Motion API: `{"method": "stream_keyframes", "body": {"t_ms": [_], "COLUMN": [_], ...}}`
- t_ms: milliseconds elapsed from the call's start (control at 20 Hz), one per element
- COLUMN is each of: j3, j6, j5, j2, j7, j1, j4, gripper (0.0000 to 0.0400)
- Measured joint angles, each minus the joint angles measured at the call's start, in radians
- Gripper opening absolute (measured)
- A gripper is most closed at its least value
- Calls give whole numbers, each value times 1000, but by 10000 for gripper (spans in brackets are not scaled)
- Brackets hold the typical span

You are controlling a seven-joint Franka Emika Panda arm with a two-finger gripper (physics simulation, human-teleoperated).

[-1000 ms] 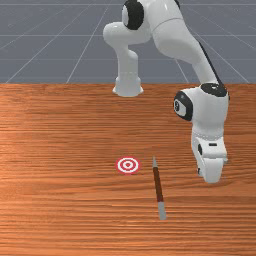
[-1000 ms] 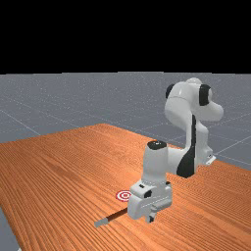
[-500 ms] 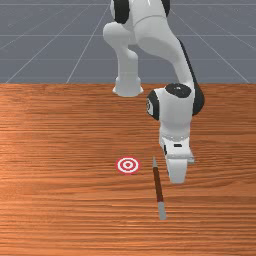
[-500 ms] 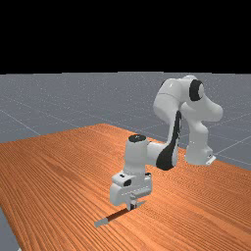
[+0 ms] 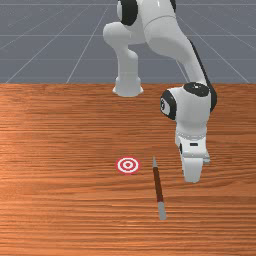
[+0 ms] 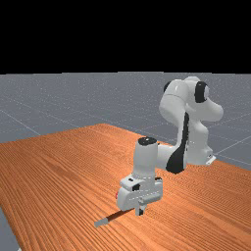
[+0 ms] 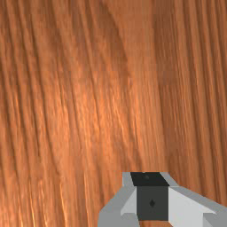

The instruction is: Pick up the pen and put it to the marker

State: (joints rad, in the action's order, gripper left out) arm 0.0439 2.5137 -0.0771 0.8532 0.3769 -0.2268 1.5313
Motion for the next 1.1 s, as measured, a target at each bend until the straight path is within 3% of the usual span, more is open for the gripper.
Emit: {"method": "stream_keyframes", "body": {"t_ms": [250,350,400,450,600,800,1100], "j3": [20,3,38,37,25,7,68], "j6": [-24,29,49,45,-128,-131,-76], "j5": [0,-2,13,14,8,-5,-12], "j2": [35,52,63,71,175,225,163], "j7": [43,5,57,48,37,32,294], "j1": [6,-7,22,17,-13,-19,119], "j4": [-40,-29,-25,-33,-251,-340,-215], "gripper": [0,0,0,0,0,0,0]}}
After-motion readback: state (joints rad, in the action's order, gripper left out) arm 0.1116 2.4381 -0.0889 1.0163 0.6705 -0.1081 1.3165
